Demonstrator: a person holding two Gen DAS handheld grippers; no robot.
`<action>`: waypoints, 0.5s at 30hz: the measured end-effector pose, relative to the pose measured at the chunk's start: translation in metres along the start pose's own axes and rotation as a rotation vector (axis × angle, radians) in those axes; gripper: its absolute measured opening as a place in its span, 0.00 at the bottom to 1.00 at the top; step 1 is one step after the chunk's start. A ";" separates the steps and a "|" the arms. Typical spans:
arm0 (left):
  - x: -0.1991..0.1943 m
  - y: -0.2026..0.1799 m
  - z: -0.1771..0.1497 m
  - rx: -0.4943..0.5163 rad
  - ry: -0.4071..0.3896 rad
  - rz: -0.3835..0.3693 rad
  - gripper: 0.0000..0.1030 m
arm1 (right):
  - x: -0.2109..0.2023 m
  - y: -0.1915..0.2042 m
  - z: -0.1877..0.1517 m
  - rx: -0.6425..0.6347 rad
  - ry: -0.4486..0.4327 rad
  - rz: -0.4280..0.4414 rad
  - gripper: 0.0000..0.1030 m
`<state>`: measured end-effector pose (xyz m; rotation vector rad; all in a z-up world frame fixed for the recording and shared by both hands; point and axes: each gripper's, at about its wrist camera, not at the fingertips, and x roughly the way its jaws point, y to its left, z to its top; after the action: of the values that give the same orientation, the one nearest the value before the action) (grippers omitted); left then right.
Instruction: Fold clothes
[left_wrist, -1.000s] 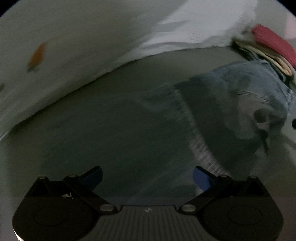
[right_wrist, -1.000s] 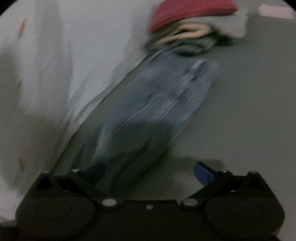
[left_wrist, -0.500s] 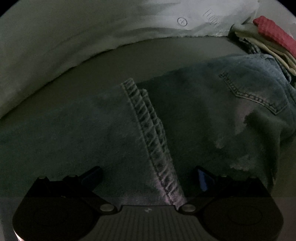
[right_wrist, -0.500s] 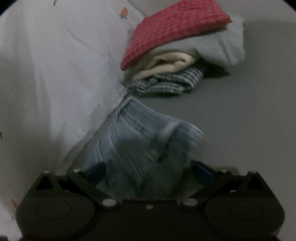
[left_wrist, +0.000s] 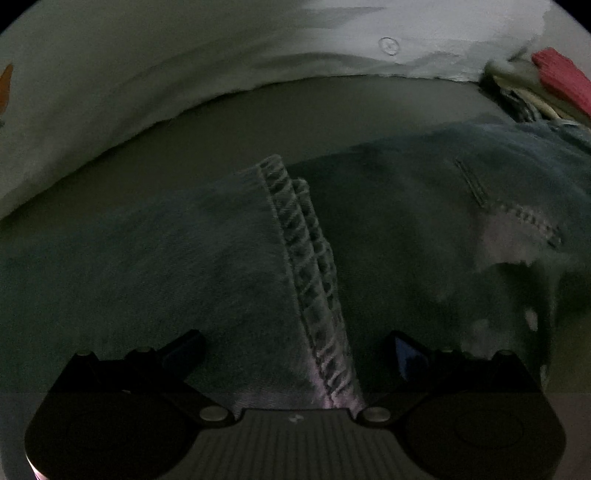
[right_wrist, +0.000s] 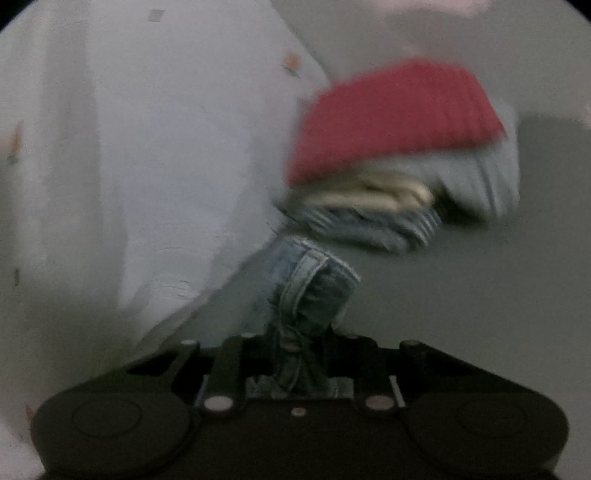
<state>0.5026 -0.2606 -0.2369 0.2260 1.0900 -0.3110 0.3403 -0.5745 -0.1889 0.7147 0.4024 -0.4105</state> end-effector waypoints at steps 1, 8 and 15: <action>-0.003 0.005 0.000 -0.036 -0.002 -0.023 1.00 | -0.008 0.016 0.003 -0.036 -0.017 0.002 0.21; -0.080 0.082 -0.024 -0.191 -0.185 -0.074 1.00 | -0.069 0.170 -0.027 -0.384 -0.136 0.143 0.21; -0.156 0.208 -0.089 -0.371 -0.337 0.156 1.00 | -0.099 0.328 -0.163 -0.802 -0.154 0.374 0.21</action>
<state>0.4364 -0.0154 -0.1318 -0.0718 0.7731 -0.0013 0.3829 -0.2145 -0.0754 -0.0329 0.2463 0.0667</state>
